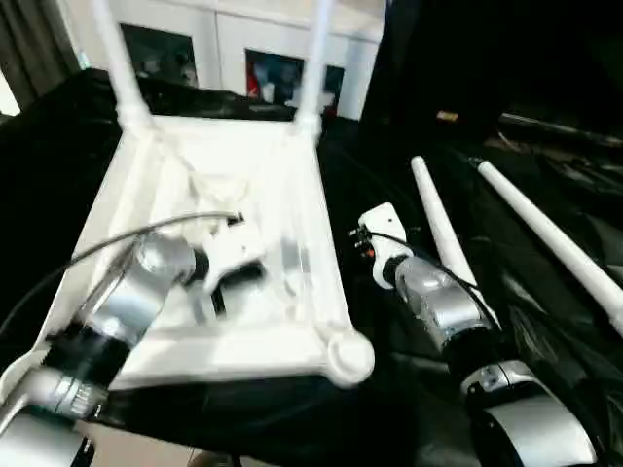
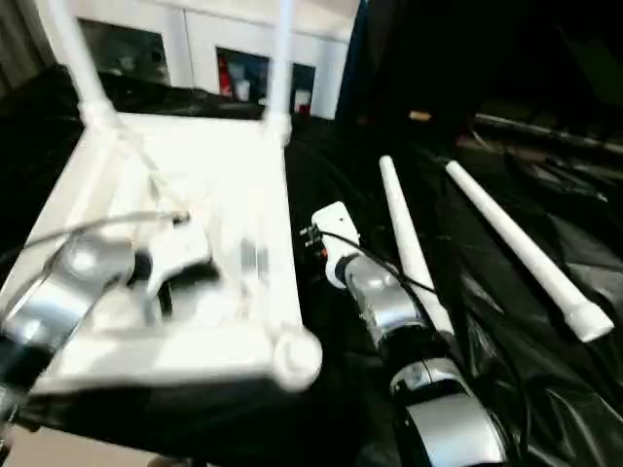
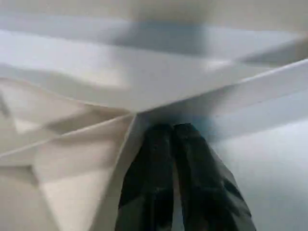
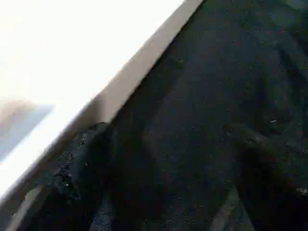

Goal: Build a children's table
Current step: Rotate table base, then pick table leg

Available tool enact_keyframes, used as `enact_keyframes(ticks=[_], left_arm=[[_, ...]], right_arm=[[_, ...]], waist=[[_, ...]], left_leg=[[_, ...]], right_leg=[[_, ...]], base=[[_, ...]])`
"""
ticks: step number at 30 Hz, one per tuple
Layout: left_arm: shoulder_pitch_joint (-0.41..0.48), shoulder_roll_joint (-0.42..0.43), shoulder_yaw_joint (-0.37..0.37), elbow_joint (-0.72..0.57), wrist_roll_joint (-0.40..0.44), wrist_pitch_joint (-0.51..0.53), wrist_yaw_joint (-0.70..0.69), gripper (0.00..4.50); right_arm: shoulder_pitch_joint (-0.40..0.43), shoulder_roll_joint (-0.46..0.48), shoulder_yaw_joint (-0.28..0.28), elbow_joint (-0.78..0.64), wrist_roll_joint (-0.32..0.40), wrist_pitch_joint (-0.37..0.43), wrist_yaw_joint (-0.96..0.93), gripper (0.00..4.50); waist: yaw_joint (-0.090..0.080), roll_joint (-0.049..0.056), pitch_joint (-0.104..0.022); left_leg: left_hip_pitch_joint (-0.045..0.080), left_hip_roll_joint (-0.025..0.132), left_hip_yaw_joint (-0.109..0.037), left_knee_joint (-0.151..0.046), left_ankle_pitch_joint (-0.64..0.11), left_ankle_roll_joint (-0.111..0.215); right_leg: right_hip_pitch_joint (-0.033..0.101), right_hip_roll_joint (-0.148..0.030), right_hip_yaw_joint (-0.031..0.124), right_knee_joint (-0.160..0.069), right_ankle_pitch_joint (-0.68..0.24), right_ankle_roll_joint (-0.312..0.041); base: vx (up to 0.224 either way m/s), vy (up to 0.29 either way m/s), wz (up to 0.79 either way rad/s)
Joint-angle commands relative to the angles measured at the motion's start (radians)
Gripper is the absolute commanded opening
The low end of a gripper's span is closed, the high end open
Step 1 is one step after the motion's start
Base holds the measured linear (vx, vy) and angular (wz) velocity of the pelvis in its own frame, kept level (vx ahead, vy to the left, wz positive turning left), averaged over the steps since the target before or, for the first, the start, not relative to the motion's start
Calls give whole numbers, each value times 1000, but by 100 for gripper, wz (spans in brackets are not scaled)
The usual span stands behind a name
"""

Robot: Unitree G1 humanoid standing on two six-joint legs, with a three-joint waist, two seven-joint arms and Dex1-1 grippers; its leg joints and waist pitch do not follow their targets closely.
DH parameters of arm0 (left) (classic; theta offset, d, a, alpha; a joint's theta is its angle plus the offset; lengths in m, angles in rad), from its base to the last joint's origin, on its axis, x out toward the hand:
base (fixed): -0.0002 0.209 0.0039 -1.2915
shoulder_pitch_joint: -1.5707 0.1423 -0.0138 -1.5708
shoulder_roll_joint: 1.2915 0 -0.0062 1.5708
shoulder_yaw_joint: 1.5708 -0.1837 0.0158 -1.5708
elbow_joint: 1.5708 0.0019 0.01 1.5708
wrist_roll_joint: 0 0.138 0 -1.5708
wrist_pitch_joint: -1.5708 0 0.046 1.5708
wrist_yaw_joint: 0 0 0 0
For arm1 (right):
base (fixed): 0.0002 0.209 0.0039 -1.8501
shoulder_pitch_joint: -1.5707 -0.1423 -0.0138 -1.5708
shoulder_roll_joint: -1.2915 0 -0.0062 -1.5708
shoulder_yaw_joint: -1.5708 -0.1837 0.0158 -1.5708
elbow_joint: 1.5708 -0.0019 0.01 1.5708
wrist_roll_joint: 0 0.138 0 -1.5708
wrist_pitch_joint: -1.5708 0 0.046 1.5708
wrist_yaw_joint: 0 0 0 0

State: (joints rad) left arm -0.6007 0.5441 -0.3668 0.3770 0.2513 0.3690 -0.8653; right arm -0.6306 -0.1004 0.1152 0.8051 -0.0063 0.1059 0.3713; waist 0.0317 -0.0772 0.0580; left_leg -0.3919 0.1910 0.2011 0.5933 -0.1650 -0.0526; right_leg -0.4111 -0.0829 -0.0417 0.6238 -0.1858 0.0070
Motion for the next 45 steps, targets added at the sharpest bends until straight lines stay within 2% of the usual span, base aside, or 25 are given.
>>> enact_keyframes(ticks=[1, 4, 6, 7, 8, 9, 11, 13, 15, 16, 17, 18, 20, 26, 27, 28, 31, 32, 33, 34, 37, 38, 42, 43, 45], left_arm=[[-33, -4, 1, 64, 46, -20, 97, 48], [-68, -29, 3, 171, 77, -61, 227, 18], [-99, -55, 15, 275, 95, -100, 336, 12], [-109, -61, 19, 311, 105, -126, 383, 8], [-118, -66, 20, 340, 112, -148, 414, 4], [-121, -66, 21, 352, 114, -164, 423, 4], [-116, -70, 36, 340, 97, -188, 415, 4], [-89, -92, 86, 262, 20, -193, 336, 4], [-73, -120, 130, 200, -62, -185, 283, 0], [-73, -120, 130, 200, -62, -185, 283, 0], [-66, -137, 150, 165, -105, -173, 265, 0], [-58, -146, 158, 132, -137, -162, 250, 0], [-32, -154, 162, 41, -200, -142, 195, 0], [23, -132, 174, -153, -315, -77, 53, 0], [33, -124, 176, -187, -339, -41, 18, 34], [35, -122, 176, -194, -343, -35, 12, 34], [82, -77, 161, -334, -424, 71, -83, 52], [91, -69, 157, -357, -436, 88, -95, 66], [97, -61, 150, -372, -442, 97, -106, 79], [106, -50, 142, -396, -452, 110, -120, 83], [126, -39, 137, -455, -485, 152, -144, 89], [128, -40, 138, -466, -491, 167, -146, 119], [132, -34, 136, -493, -499, 201, -152, 136], [131, -29, 130, -504, -503, 216, -153, 151], [129, -25, 122, -511, -507, 228, -153, 167]], right_arm=[[13, -30, -26, -46, 4, 6, -6, 383], [35, -60, -50, -98, 6, 21, -30, 383], [50, -90, -69, -158, -9, 71, -73, 383], [54, -102, -74, -182, -24, 95, -100, 383], [56, -109, -77, -198, -35, 111, -118, 383], [55, -118, -80, -219, -37, 147, -119, 383], [55, -131, -89, -251, -30, 188, -109, 383], [47, -146, -122, -292, -4, 240, -112, 383], [36, -153, -156, -312, 26, 279, -125, 418], [36, -153, -156, -312, 26, 279, -125, 418], [23, -160, -177, -316, 44, 314, -135, 418], [8, -169, -185, -316, 46, 352, -142, 423], [-43, -199, -196, -283, 48, 438, -143, 437], [-157, -271, -204, -142, 28, 552, -103, 437], [-167, -281, -205, -129, 27, 563, -101, 450], [-169, -282, -205, -127, 28, 567, -101, 450], [-195, -317, -204, -105, 44, 665, -91, 450], [-196, -325, -200, -104, 49, 689, -77, 450], [-193, -331, -200, -106, 58, 710, -55, 450], [-193, -337, -198, -100, 66, 734, -31, 450], [-170, -355, -188, -87, 80, 784, 26, 450], [-163, -358, -181, -83, 81, 800, 43, 450], [-144, -359, -169, -81, 93, 849, 73, 450], [-135, -359, -153, -64, 93, 880, 91, 450], [-123, -362, -127, -49, 82, 899, 117, 450]], waist=[[3, 25, -70], [6, 23, -71], [6, 22, -70], [11, 22, -73], [7, 28, -71], [7, 23, -74], [8, 23, -73], [10, 23, -73], [14, 23, -75], [17, 24, -76], [22, 38, -77], [24, 29, -76], [31, 28, -76], [29, 22, -69], [28, 21, -70], [27, 22, -69], [23, 22, -69], [22, 22, -67], [21, 15, -67], [23, 19, -66], [22, 19, -65], [22, 22, -65], [24, 19, -67], [24, 26, -67], [24, 22, -67]], left_leg=[[29, 36, -20, -73, -252, -47], [30, 34, -20, -70, -257, -46], [24, 31, -22, -71, -243, -43], [31, 32, -23, -68, -240, -45], [31, 30, -22, -70, -253, -46], [27, 30, -25, -69, -248, -48], [28, 31, -25, -68, -247, -44], [28, 34, -24, -67, -233, -36], [30, 36, -21, -65, -211, -32], [31, 36, -18, -64, -193, -26], [34, 36, -20, -63, -184, -27], [34, 35, -17, -63, -169, -22], [34, 36, -15, -62, -152, -21], [31, 33, -12, -62, -199, -46], [32, 33, -12, -60, -197, -48], [31, 32, -11, -61, -196, -51], [31, 32, -12, -61, -196, -56], [31, 31, -11, -61, -205, -54], [30, 31, -10, -60, -208, -52], [31, 31, -11, -61, -212, -51], [31, 33, -12, -61, -222, -57], [32, 33, -12, -60, -224, -59], [29, 32, -12, -60, -198, -56], [29, 31, -13, -60, -194, -57], [28, 31, -13, -60, -200, -60]], right_leg=[[42, -49, 39, -70, -151, -202], [41, -46, 40, -73, -164, -193], [46, -43, 39, -74, -168, -184], [42, -43, 39, -73, -160, -181], [41, -41, 39, -77, -170, -179], [47, -43, 37, -74, -176, -175], [44, -46, 38, -75, -182, -177], [44, -47, 38, -73, -162, -195], [45, -49, 38, -68, -115, -218], [44, -45, 38, -64, -74, -231], [42, -45, 38, -61, -52, -236], [44, -41, 37, -59, -24, -243], [47, -42, 36, -54, -3, -259], [47, -45, 38, -65, -119, -222], [45, -45, 39, -65, -123, -219], [44, -43, 39, -65, -130, -213], [45, -41, 38, -63, -133, -212], [43, -38, 38, -65, -142, -210], [44, -38, 39, -67, -150, -207], [43, -40, 39, -67, -167, -203], [42, -41, 39, -70, -205, -193], [41, -40, 39, -71, -206, -194], [44, -39, 39, -69, -182, -197], [44, -39, 39, -67, -175, -201], [45, -39, 38, -69, -181, -203]], base=[[0, 0, 0], [0, 0, 0], [0, 0, 0], [0, 0, 0], [0, 0, 0], [0, 0, 0], [0, 0, 0], [0, 0, 0], [0, 0, 0], [0, 0, 0], [0, 0, 0], [0, 0, 0], [0, 0, 0], [0, 0, 0], [0, 0, 0], [0, 0, 0], [0, 0, 0], [0, 0, 0], [0, 0, 0], [0, 0, 0], [0, 0, 0], [0, 0, 0], [0, 0, 0], [0, 0, 0], [0, 0, 0]])
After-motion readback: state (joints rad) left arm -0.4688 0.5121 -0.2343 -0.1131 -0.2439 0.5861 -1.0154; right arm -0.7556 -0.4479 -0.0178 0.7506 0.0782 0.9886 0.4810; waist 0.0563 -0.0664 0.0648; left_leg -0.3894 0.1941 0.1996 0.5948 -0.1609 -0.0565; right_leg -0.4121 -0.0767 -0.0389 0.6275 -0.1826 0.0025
